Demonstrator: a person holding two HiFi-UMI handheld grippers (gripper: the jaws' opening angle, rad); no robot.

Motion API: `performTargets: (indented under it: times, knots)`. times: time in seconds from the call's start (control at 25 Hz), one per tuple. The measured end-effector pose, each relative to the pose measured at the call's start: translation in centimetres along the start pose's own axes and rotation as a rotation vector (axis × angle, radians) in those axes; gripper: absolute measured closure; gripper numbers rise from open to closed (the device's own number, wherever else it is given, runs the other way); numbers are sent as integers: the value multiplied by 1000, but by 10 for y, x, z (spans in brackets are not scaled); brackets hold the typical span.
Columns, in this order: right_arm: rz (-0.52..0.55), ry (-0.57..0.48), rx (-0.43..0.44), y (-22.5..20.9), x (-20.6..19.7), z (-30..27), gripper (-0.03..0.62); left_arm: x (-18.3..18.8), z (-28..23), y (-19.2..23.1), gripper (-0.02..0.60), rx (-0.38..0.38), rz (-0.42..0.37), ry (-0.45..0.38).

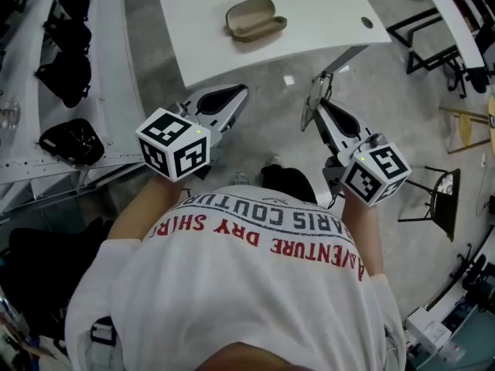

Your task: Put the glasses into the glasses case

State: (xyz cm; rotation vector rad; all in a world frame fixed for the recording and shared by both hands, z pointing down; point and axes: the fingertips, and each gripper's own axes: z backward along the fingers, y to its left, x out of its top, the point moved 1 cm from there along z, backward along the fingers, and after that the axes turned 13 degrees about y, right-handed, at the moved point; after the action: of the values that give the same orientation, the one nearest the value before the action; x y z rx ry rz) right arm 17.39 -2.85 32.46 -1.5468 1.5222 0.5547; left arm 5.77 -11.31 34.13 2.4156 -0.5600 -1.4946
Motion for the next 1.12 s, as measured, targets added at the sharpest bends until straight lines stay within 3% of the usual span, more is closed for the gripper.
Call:
performTargets:
  times: [0.76,1.12]
  knots:
    - [71,33,115,-83,78,-70,560,42,-45,66,552,84,180,-15]
    - [206,138,185,-126,115,-130,563,65,-73,111,552,167,262,-17]
